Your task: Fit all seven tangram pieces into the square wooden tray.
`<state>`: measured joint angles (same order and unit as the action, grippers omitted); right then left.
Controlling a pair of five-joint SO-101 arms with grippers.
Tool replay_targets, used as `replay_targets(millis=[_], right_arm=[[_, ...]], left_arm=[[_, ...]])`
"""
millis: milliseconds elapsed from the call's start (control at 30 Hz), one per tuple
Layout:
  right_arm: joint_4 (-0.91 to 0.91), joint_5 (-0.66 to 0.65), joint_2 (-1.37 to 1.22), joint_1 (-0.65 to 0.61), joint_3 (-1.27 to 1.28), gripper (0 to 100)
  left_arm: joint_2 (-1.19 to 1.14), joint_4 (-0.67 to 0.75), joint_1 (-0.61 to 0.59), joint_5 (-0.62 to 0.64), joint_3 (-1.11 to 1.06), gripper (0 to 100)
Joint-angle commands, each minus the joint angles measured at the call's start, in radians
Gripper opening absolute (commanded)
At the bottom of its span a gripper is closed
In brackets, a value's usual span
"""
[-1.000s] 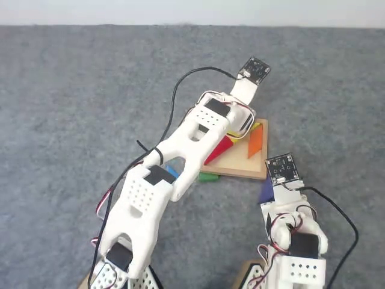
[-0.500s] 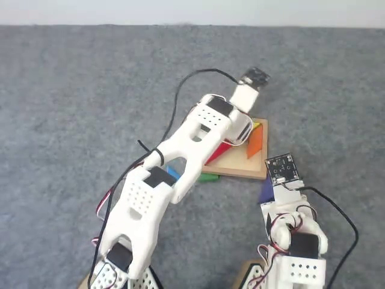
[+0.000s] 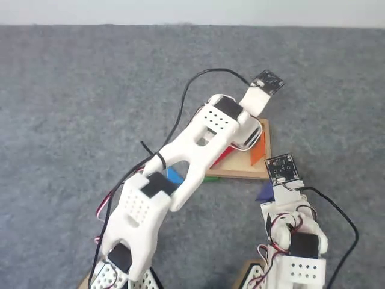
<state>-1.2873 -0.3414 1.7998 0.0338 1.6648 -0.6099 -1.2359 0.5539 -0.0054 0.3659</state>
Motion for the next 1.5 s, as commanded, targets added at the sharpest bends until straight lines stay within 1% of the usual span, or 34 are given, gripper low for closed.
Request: replay_targets(millis=[0,133,200,267,333,433,533,600,700,900,1300,1467], right_arm=[[0.005,0.002,0.021,0.008,0.02,0.8],[0.005,0.002,0.021,0.008,0.02,0.8],[0.005,0.002,0.021,0.008,0.02,0.8],[0.005,0.002,0.021,0.008,0.02,0.8],[0.005,0.002,0.021,0.008,0.02,0.8],[0.005,0.002,0.021,0.008,0.02,0.8],[0.005,0.002,0.021,0.008,0.02,0.8],[0.005,0.002,0.021,0.008,0.02,0.8],[0.005,0.002,0.021,0.008,0.02,0.8],[0.005,0.002,0.021,0.008,0.02,0.8],[0.005,0.002,0.021,0.008,0.02,0.8],[0.005,0.002,0.021,0.008,0.02,0.8]], left_arm=[[0.135,-0.044,0.008,-0.037,0.025,19],[0.176,-0.097,0.015,-0.041,0.002,19],[0.192,-0.075,0.049,-0.068,-0.079,19],[0.215,-0.005,0.083,-0.092,-0.2,17],[0.253,0.104,0.107,-0.095,-0.335,17],[0.324,0.253,0.107,-0.092,-0.509,17],[0.367,0.342,0.11,-0.091,-0.622,17],[0.365,0.384,0.11,-0.092,-0.648,17],[0.328,0.416,0.109,-0.092,-0.633,17],[0.206,0.414,0.107,-0.087,-0.501,17],[0.046,0.413,0.037,-0.087,-0.255,16],[-0.011,0.345,0.035,-0.089,-0.133,16]])
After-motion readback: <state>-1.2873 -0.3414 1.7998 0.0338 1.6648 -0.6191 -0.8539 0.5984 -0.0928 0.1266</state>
